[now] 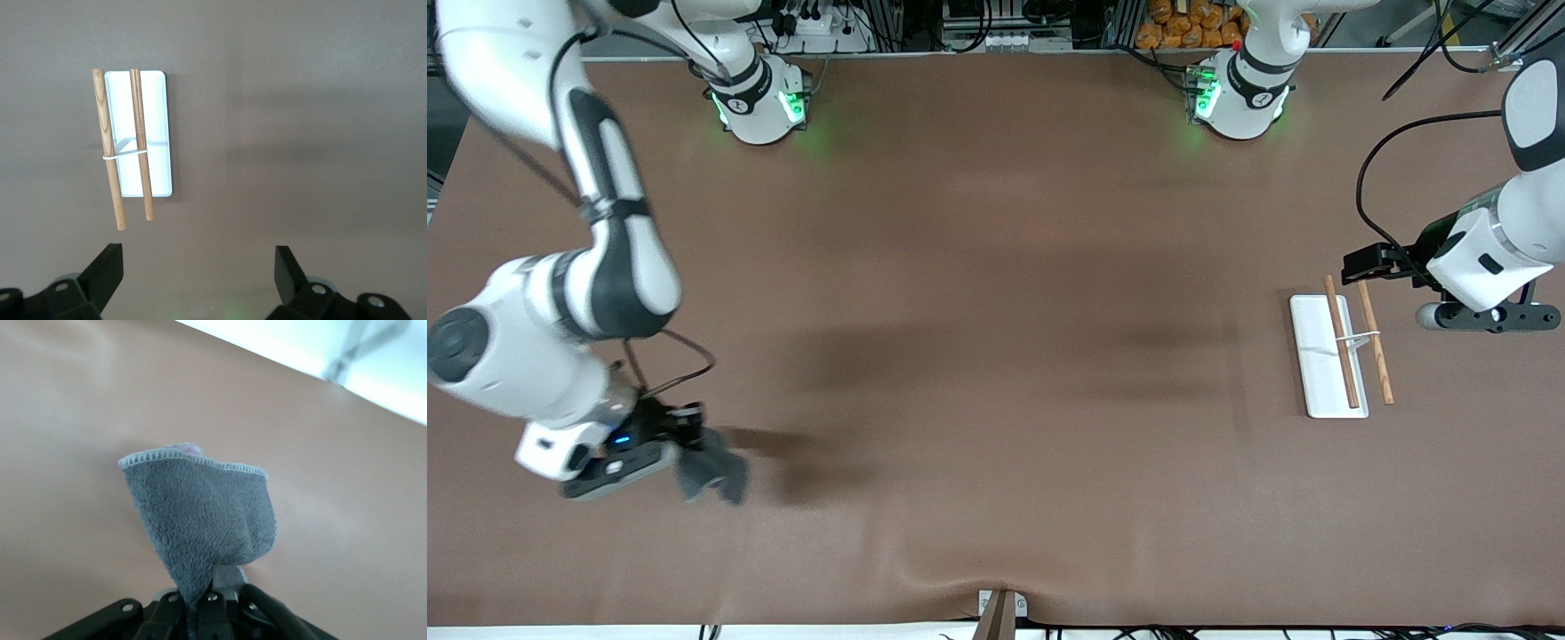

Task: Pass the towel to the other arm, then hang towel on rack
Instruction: 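Lift the towel with the right gripper while the left gripper approaches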

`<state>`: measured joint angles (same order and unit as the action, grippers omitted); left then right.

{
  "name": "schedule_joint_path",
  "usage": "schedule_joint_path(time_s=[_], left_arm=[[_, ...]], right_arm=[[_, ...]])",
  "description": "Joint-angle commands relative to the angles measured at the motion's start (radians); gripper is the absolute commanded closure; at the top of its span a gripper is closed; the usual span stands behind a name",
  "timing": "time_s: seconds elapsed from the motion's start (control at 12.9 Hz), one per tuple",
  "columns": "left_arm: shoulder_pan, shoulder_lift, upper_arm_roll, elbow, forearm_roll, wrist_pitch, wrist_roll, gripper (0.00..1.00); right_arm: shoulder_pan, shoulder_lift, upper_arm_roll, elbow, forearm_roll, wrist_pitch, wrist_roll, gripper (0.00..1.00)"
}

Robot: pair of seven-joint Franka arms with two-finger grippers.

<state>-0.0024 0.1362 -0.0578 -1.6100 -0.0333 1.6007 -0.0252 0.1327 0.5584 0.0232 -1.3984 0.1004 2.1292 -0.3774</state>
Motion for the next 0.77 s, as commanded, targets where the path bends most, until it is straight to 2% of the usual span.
schedule_joint_path(time_s=[0.0, 0.15, 0.46, 0.7], left_arm=[[-0.004, -0.001, -0.001, -0.004, -0.011, 0.013, -0.016, 0.00], [-0.002, 0.000, -0.001, -0.004, -0.011, 0.013, -0.016, 0.00], [-0.008, 0.005, -0.001, -0.002, -0.011, 0.015, -0.018, 0.00], [-0.014, 0.008, -0.004, -0.022, -0.011, 0.015, -0.027, 0.00]], right_arm=[[0.117, -0.020, -0.015, 0.013, 0.007, 0.006, -0.002, 1.00], [0.210, -0.011, -0.017, 0.045, 0.001, 0.024, -0.003, 1.00], [0.370, 0.041, -0.019, 0.087, -0.004, 0.222, -0.005, 1.00], [0.461, 0.073, -0.019, 0.094, -0.007, 0.311, -0.012, 1.00]])
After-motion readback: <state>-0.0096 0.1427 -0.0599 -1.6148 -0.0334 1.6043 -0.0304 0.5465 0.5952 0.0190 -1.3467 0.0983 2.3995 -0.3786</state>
